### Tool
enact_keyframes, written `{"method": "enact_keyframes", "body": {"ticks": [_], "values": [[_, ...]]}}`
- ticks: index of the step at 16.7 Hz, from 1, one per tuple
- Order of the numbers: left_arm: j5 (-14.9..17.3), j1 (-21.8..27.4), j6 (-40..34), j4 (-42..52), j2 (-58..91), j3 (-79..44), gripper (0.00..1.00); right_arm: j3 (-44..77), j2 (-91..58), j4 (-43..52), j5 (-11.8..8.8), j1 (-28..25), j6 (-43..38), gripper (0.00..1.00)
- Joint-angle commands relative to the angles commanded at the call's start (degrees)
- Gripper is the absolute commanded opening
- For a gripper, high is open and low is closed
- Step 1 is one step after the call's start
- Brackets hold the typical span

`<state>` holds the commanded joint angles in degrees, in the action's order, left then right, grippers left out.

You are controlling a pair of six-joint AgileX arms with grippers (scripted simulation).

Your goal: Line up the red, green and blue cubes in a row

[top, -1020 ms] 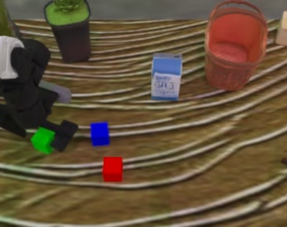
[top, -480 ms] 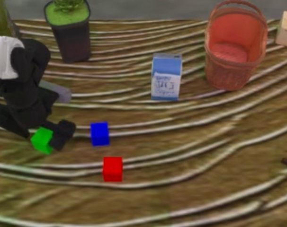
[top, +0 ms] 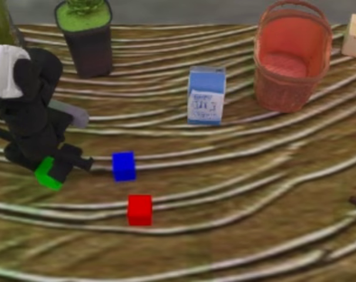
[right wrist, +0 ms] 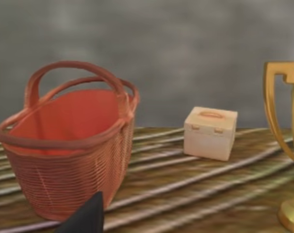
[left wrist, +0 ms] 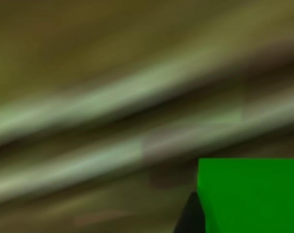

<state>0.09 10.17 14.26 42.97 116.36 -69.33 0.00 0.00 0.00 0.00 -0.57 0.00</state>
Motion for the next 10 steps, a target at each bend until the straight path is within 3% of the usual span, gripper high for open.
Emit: {"method": "enact_keyframes", "body": {"ticks": [10], "values": [[0.25, -0.04, -0.09, 1.51, -1.49, -1.09, 0.00, 0.00, 0.00, 0.00, 0.00, 0.00, 0.00, 1.00]]}}
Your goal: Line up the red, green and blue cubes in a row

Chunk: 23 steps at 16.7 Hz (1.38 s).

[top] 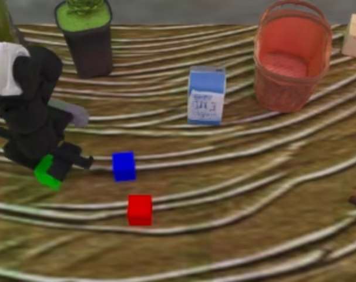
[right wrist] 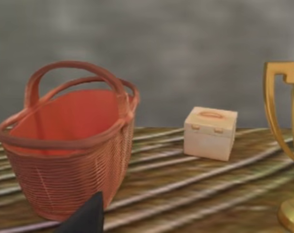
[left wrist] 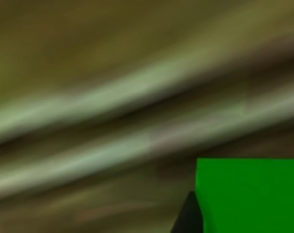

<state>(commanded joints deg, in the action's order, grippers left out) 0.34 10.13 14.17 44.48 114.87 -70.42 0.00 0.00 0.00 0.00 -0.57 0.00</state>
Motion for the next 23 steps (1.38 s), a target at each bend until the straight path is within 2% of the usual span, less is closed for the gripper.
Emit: {"method": "enact_keyframes", "body": {"ticks": [7, 13, 15, 19, 23], "values": [[-0.04, -0.96, -0.21, 12.93, -5.40, -7.21, 0.00, 0.00, 0.00, 0.00, 0.00, 0.00, 0.00, 1.00], [-0.07, -0.62, -0.24, 13.62, -5.67, -7.65, 0.00, 0.00, 0.00, 0.00, 0.00, 0.00, 0.00, 1.00], [-0.10, 0.86, -2.15, 14.04, -5.13, -8.70, 0.00, 0.00, 0.00, 0.00, 0.00, 0.00, 0.00, 1.00], [-0.28, 8.12, -13.24, 16.49, -2.03, -13.58, 0.00, 0.00, 0.00, 0.00, 0.00, 0.00, 0.00, 1.00], [-0.54, 18.54, -31.53, 19.82, 1.85, -19.89, 0.00, 0.00, 0.00, 0.00, 0.00, 0.00, 0.00, 1.00]]}}
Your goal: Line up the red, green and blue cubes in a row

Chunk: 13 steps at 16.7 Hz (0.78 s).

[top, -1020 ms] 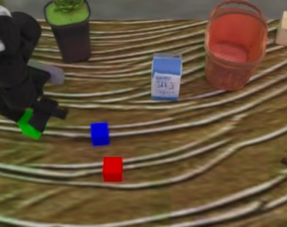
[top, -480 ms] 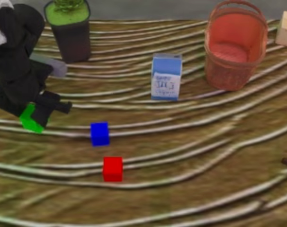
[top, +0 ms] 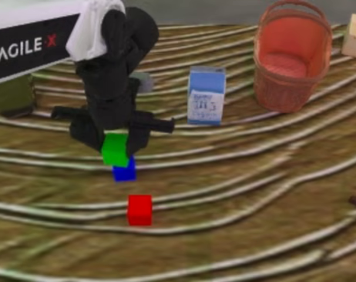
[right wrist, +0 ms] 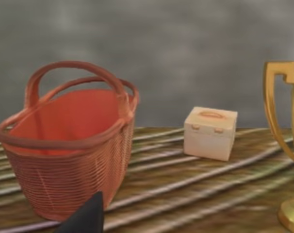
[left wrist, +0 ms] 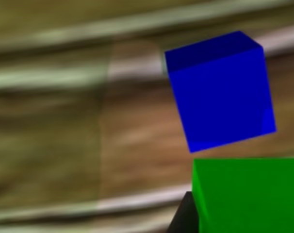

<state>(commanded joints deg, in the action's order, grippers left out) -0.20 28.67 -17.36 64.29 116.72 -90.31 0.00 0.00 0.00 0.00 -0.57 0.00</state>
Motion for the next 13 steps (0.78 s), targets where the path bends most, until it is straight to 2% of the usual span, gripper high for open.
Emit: {"method": "enact_keyframes", "body": {"ticks": [4, 7, 9, 13], "values": [[-0.26, 10.60, -18.12, 2.79, 2.90, -5.78, 0.00, 0.00, 0.00, 0.00, 0.00, 0.00, 0.00, 1.00], [-0.45, 16.47, -26.78, 4.03, 4.00, -8.79, 0.00, 0.00, 0.00, 0.00, 0.00, 0.00, 0.00, 1.00], [-0.55, 18.57, -29.46, 4.42, 4.33, -9.90, 0.00, 0.00, 0.00, 0.00, 0.00, 0.00, 0.00, 1.00], [-0.57, 18.95, -29.90, 4.49, 4.39, -10.11, 0.00, 0.00, 0.00, 0.00, 0.00, 0.00, 0.00, 1.00]]}}
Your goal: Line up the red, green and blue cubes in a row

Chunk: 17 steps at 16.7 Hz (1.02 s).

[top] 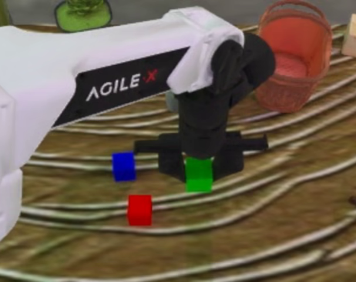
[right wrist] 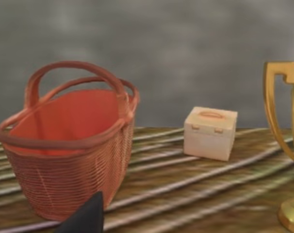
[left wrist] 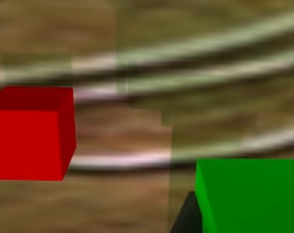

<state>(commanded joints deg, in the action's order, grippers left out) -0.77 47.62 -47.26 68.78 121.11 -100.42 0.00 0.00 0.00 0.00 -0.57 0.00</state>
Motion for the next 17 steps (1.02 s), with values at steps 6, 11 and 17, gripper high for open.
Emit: {"method": "enact_keyframes", "body": {"ticks": [6, 11, 17], "values": [[0.07, -0.30, 0.16, -6.16, 1.41, 4.54, 0.00, 0.00, 0.00, 0.00, 0.00, 0.00, 0.00, 1.00], [0.04, -0.20, 0.24, -14.04, 3.82, 10.19, 0.00, 0.00, 0.00, 0.00, 0.00, 0.00, 0.00, 1.00], [0.04, -0.19, 0.24, -14.11, 3.85, 10.25, 0.15, 0.00, 0.00, 0.00, 0.00, 0.00, 0.00, 1.00]]}}
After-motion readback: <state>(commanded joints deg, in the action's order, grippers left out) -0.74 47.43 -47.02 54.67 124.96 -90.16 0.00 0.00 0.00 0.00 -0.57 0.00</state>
